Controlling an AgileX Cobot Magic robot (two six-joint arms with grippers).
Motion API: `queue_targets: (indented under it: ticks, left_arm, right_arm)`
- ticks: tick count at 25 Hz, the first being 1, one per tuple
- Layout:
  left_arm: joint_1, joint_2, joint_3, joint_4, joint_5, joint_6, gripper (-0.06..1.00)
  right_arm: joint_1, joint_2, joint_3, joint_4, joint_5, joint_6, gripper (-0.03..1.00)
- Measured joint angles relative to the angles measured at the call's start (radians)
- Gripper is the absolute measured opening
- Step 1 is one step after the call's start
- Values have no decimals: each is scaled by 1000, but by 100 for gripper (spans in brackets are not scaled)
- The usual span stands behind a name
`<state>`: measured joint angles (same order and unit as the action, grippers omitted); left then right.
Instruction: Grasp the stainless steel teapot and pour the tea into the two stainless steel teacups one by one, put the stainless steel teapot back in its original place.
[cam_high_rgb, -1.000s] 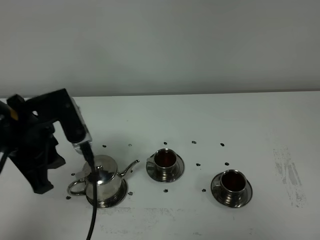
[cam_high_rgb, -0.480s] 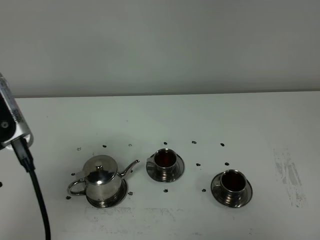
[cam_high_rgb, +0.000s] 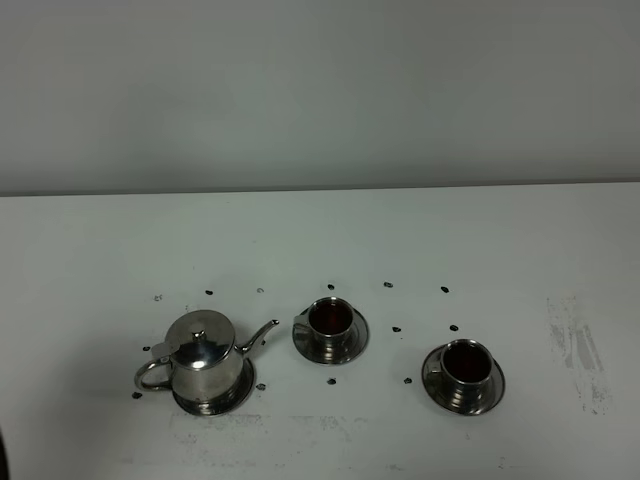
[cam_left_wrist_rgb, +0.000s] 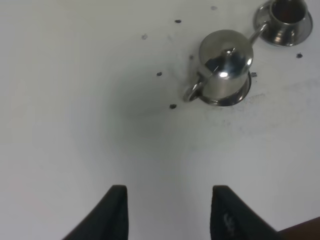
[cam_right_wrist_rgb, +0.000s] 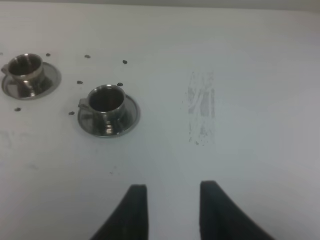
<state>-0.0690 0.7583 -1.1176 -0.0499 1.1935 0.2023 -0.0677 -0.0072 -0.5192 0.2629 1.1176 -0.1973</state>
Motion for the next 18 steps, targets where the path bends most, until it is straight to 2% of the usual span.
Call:
queue_targets:
  ticks: [3, 5, 8, 11, 18]
  left_arm:
    - [90, -114, 66, -18, 0, -19, 39]
    - [110, -201, 155, -10, -34, -49, 39]
    - [113, -329, 310, 25, -117, -80, 39]
    - [113, -434, 448, 44, -148, -119, 39]
    - [103, -620, 603, 14, -158, -135, 39]
  right_arm:
    - [0, 0, 0, 0, 0, 0, 24]
    - [0, 0, 0, 0, 0, 0, 24]
    - [0, 0, 0, 0, 0, 0, 24]
    - [0, 0, 0, 0, 0, 0, 24]
    - [0, 0, 0, 0, 0, 0, 24]
